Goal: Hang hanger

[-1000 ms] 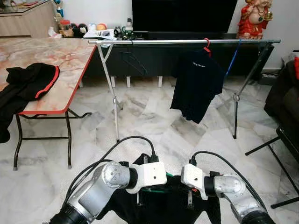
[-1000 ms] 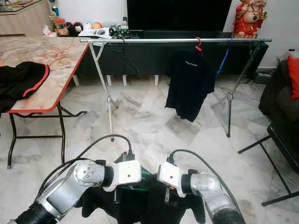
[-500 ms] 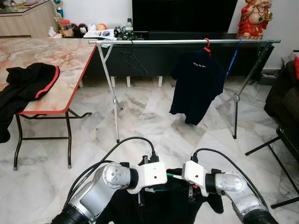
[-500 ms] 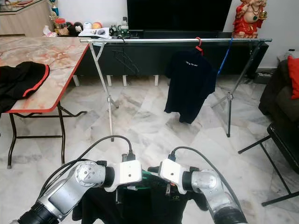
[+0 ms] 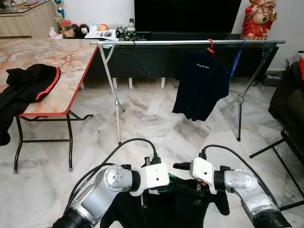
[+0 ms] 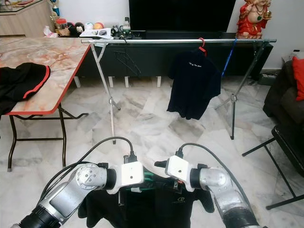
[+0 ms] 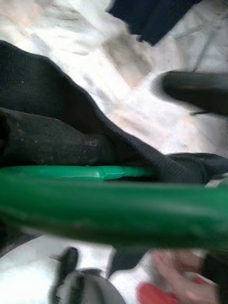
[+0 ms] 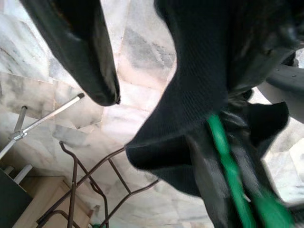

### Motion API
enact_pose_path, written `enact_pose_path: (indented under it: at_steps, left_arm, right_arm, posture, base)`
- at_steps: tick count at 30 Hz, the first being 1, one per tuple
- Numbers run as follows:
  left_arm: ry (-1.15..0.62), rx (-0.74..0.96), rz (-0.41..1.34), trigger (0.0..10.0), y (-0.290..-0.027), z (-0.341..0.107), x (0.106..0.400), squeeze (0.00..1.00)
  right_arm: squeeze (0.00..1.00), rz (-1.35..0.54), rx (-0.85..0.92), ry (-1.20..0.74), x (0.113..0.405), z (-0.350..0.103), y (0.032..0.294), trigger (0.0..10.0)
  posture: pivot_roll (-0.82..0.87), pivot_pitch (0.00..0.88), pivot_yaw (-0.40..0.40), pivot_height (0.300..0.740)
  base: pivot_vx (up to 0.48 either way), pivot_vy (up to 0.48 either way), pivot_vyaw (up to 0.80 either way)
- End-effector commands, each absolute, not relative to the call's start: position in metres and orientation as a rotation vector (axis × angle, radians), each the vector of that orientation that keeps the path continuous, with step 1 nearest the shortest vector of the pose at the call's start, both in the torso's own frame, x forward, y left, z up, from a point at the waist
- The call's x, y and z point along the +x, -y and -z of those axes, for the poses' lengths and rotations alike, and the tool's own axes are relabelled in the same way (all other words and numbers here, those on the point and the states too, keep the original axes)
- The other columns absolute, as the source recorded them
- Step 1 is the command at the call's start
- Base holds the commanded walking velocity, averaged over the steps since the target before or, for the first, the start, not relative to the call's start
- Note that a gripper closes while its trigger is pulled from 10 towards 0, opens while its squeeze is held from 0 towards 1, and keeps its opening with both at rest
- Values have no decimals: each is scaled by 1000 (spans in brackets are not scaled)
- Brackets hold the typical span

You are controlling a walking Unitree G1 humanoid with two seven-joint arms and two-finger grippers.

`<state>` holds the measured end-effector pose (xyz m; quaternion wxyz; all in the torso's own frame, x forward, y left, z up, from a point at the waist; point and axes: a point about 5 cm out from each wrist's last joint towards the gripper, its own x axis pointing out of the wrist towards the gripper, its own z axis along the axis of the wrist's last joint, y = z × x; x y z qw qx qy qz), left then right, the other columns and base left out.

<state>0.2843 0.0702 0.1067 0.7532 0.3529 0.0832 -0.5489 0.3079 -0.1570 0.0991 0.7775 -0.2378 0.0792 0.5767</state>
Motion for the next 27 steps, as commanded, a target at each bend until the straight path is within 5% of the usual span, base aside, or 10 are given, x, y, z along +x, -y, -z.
enact_pose_path:
  at_steps: [1,14,27]
  left_arm:
    - [-272,819,1142,0,-83,-95,288,392]
    - [-285,800,1038,0,-87,-92,297,392]
    - [-266,594,763,0,-100,-108,321,388]
  right_arm:
    - [1000,-1265,-505,-92,309,-114,153,10000]
    - [1000,-1204,-481,-55,306,-123,155,10000]
    - [1000,-756,-440,-27,315,-100,166,10000]
  posture:
    - [99,69,-6,740]
    - [95,73,-5,740]
    - [87,57,-7,740]
  base:
    - [0,0,0]
    - [0,0,0]
    - [0,0,0]
